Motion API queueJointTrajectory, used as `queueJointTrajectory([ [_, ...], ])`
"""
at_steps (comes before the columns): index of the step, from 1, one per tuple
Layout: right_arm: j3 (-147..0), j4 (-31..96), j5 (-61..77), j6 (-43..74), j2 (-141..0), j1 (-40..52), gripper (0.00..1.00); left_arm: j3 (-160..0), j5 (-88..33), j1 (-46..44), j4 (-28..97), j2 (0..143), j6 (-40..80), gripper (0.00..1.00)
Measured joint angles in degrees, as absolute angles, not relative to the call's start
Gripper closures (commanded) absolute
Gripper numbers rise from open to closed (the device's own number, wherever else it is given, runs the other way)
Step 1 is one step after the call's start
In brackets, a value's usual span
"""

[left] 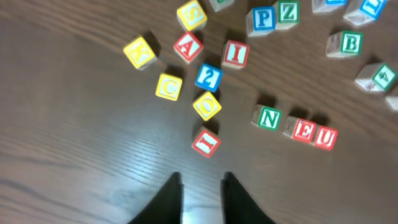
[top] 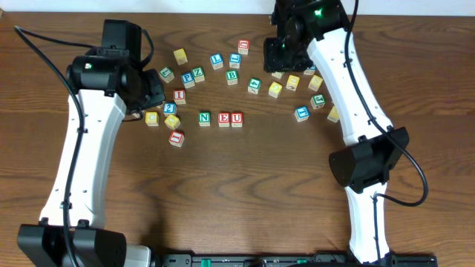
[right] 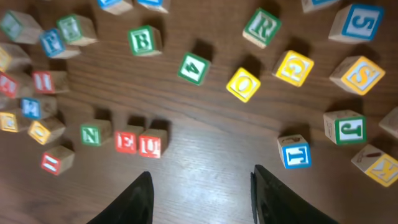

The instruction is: Spell out NEURIPS

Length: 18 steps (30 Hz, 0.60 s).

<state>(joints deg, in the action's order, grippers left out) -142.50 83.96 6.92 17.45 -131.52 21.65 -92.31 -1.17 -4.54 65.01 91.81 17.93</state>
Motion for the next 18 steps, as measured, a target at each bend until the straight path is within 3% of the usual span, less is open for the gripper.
queueJointTrajectory([
  [1, -141.6, 83.9, 6.9, 17.4, -131.5, 21.6, 0.59, -91.8, -1.1, -4.9, 65.0, 91.8, 18.0, 0.92],
  [18, -134.6, 81.7, 6.9, 17.5, -131.5, 22.0, 0.59, -85.9, -1.2, -11.9, 55.4, 106.3, 18.4, 0.92],
])
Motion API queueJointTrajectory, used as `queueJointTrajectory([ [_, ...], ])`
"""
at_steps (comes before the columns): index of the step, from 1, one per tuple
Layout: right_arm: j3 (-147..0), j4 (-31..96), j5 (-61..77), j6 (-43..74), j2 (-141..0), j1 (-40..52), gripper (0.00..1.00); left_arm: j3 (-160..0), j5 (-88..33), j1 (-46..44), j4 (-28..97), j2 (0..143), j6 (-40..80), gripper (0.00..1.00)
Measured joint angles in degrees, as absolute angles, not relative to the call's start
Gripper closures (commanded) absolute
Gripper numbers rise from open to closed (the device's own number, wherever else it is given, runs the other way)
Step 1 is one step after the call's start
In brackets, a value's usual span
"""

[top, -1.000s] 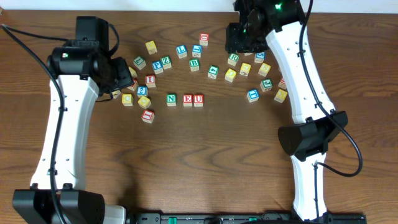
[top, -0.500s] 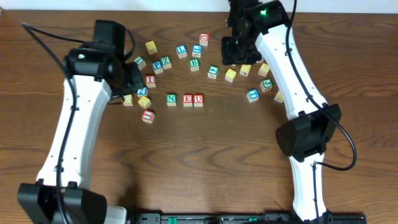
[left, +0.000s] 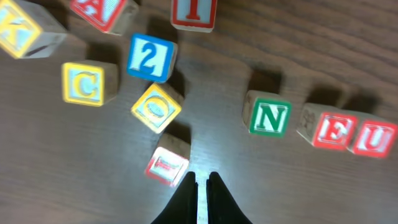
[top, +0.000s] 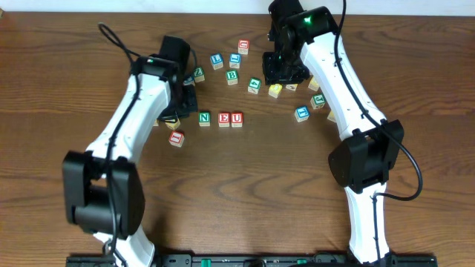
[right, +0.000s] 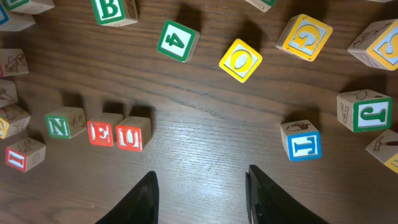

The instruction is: Spell out NEURIPS

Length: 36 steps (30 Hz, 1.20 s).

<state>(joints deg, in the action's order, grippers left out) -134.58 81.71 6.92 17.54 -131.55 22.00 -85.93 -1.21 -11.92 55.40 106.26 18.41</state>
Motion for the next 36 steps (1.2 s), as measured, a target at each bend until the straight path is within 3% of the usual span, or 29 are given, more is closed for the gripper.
queueJointTrajectory([
  [36, -134.5, 81.1, 6.8, 17.6, -131.5, 22.0, 0.54, -85.9, -4.6, -11.9, 45.5, 116.6, 11.9, 0.92],
])
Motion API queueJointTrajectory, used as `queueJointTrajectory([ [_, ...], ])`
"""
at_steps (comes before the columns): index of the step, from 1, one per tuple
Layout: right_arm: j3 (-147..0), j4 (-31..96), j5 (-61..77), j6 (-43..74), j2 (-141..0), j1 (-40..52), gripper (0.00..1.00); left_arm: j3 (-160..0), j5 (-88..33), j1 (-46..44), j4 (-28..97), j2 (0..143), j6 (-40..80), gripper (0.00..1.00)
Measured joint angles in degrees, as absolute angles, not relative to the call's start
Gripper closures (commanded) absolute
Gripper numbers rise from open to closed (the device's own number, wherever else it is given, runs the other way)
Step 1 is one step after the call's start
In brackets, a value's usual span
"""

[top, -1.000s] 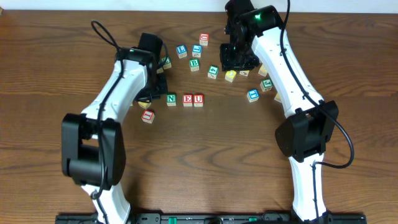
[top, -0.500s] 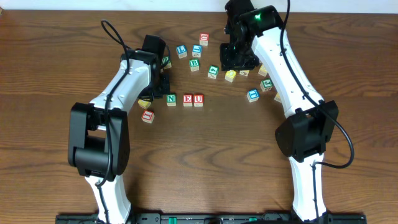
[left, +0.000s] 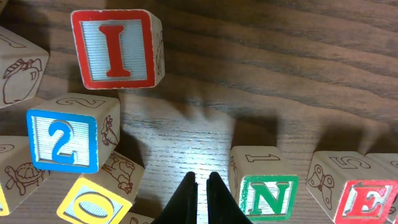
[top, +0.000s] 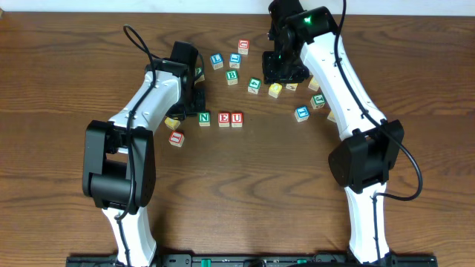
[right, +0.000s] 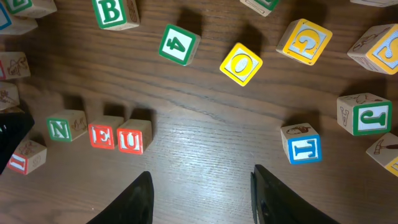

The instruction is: Spell out NEURIPS

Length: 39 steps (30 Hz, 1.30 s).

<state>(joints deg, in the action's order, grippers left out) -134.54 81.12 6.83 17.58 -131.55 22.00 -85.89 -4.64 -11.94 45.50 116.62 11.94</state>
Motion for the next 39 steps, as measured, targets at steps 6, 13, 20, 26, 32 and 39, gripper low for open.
queueJointTrajectory([
  [6, -134.5, 81.1, 6.8, 17.6, -131.5, 22.0, 0.54, -84.6, -5.1, -11.9, 44.7, 116.6, 11.9, 0.93],
  [13, -134.5, 81.1, 6.8, 17.6, -131.5, 22.0, 0.54, -83.1, -6.6, -11.9, 43.0, 116.7, 11.9, 0.92],
  [20, -134.5, 81.1, 6.8, 17.6, -131.5, 22.0, 0.53, -83.0, -8.3, -12.0, 42.4, 116.7, 11.9, 0.93],
  [26, -134.5, 81.1, 6.8, 17.6, -131.5, 22.0, 0.53, -83.0, -8.9, -13.1, 41.7, 116.7, 11.9, 0.93],
  [32, -134.5, 81.1, 6.8, 17.6, -131.5, 22.0, 0.53, -83.0, -9.1, -14.8, 41.6, 116.7, 11.9, 0.92],
  [39, -134.5, 81.1, 6.8, 17.6, -131.5, 22.0, 0.53, -83.0, -9.1, -15.4, 41.6, 116.7, 11.9, 0.92],
])
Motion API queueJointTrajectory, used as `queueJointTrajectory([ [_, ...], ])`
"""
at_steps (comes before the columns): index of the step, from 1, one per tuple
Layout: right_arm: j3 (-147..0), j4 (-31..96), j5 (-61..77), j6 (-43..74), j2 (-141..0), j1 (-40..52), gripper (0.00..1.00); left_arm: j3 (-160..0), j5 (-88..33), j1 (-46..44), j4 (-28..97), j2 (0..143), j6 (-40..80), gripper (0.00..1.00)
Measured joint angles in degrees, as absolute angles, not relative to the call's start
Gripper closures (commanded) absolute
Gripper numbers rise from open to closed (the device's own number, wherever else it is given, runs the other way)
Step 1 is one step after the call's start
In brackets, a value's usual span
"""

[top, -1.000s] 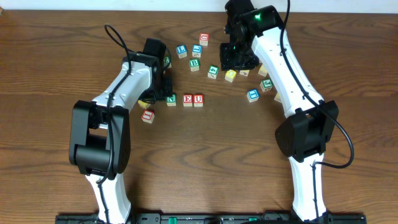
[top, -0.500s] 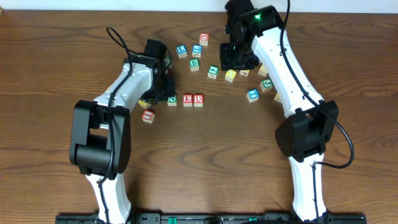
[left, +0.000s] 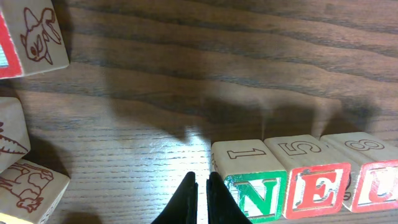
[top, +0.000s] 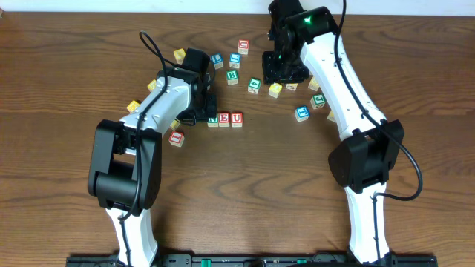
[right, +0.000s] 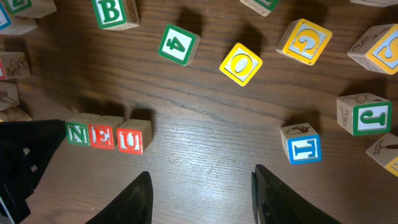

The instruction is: Spell out NEURIPS

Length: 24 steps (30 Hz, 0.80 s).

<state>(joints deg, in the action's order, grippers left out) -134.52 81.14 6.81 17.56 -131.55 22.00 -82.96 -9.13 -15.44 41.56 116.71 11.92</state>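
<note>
The green N (left: 255,186), red E (left: 317,186) and red U (left: 373,183) blocks stand in one touching row, also seen in the overhead view as the row (top: 224,119). My left gripper (left: 199,179) is shut and empty, low over the table, with its tips right at the N's left side. My right gripper (right: 202,180) hangs open and empty, high over the bare wood between the row and a blue T block (right: 301,144). A red I block (top: 176,138) lies left of and below the row.
Loose blocks lie behind the row: a green 4 (right: 178,45), yellow O (right: 240,63), yellow G (right: 304,41), green J (right: 357,114) and green B (right: 115,12). More blocks crowd the left arm (top: 167,93). The right arm (top: 334,74) crosses the right-hand cluster.
The N block has shifted right and now touches the E, closing the gap. My shut left gripper has moved right with it. The right gripper has not moved.
At first my left gripper was slightly open high over the left cluster, with N apart from E and U. It was then shut and lower near the yellow O, then low by the N's left side. Now N, E and U touch.
</note>
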Motion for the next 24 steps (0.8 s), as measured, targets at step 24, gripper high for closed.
queueJointTrajectory([
  [24, -134.5, 81.2, 6.8, 17.6, -131.5, 22.0, 0.53, -83.0, -9.2, -15.9, 40.8, 116.7, 11.9, 0.92],
])
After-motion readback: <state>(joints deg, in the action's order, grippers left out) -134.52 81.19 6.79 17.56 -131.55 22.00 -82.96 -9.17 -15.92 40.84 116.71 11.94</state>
